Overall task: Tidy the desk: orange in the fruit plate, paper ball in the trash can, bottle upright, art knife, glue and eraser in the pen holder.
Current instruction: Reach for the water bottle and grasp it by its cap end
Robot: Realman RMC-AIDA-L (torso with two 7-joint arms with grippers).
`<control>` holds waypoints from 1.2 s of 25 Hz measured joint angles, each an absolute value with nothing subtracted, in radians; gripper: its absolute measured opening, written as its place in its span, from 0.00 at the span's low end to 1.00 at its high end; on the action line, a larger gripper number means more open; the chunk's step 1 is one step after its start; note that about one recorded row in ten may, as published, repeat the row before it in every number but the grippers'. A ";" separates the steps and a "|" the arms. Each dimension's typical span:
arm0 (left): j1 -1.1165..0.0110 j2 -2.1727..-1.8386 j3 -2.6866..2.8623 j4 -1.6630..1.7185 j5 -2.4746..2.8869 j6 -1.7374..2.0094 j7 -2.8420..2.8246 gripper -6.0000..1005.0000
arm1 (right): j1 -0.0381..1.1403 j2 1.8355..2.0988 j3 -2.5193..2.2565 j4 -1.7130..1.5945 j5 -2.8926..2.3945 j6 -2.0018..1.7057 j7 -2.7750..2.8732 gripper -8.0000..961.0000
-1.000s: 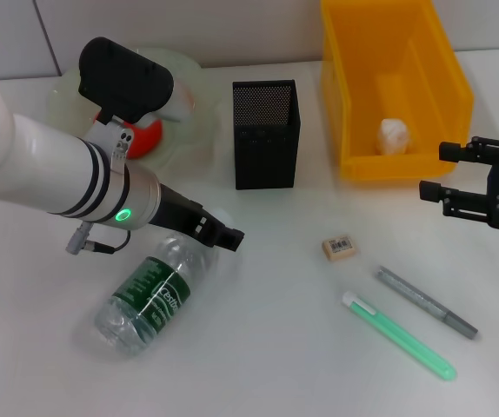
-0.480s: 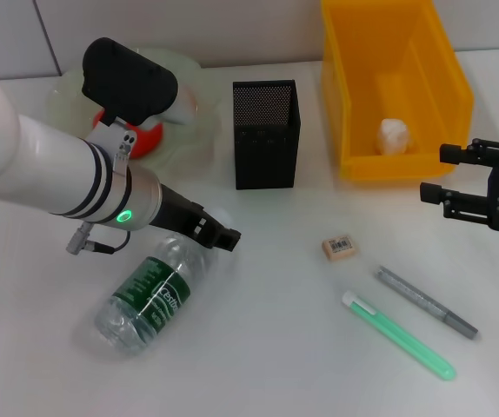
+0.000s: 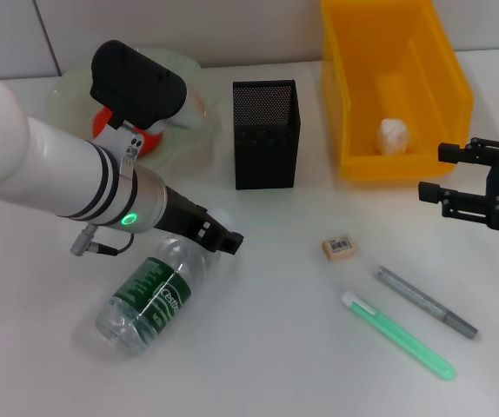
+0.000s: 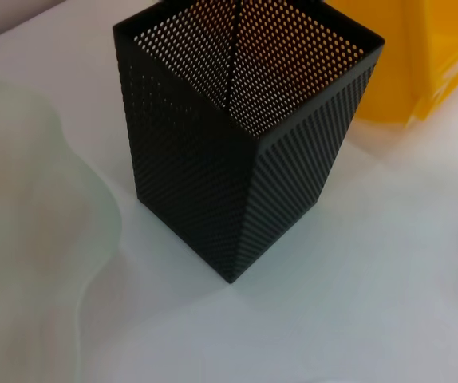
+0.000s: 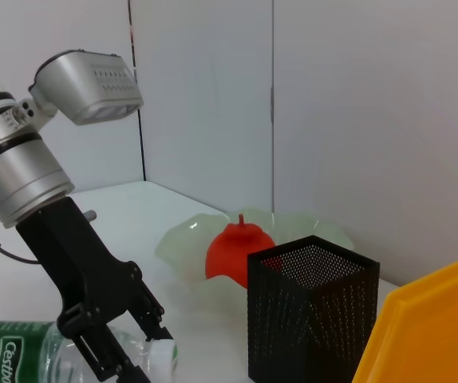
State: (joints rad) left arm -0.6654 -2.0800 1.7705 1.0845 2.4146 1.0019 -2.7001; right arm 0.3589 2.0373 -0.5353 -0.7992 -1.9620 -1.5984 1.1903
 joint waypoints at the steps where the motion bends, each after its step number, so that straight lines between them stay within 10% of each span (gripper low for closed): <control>1: -0.665 -2.080 1.770 1.084 2.415 1.001 -2.700 0.68 | 0.359 2.037 -0.535 -0.799 -1.962 -1.598 1.190 0.70; 30: -0.666 -2.080 1.817 1.075 2.415 0.973 -2.700 0.55 | 0.360 2.037 -0.534 -0.799 -1.962 -1.605 1.191 0.70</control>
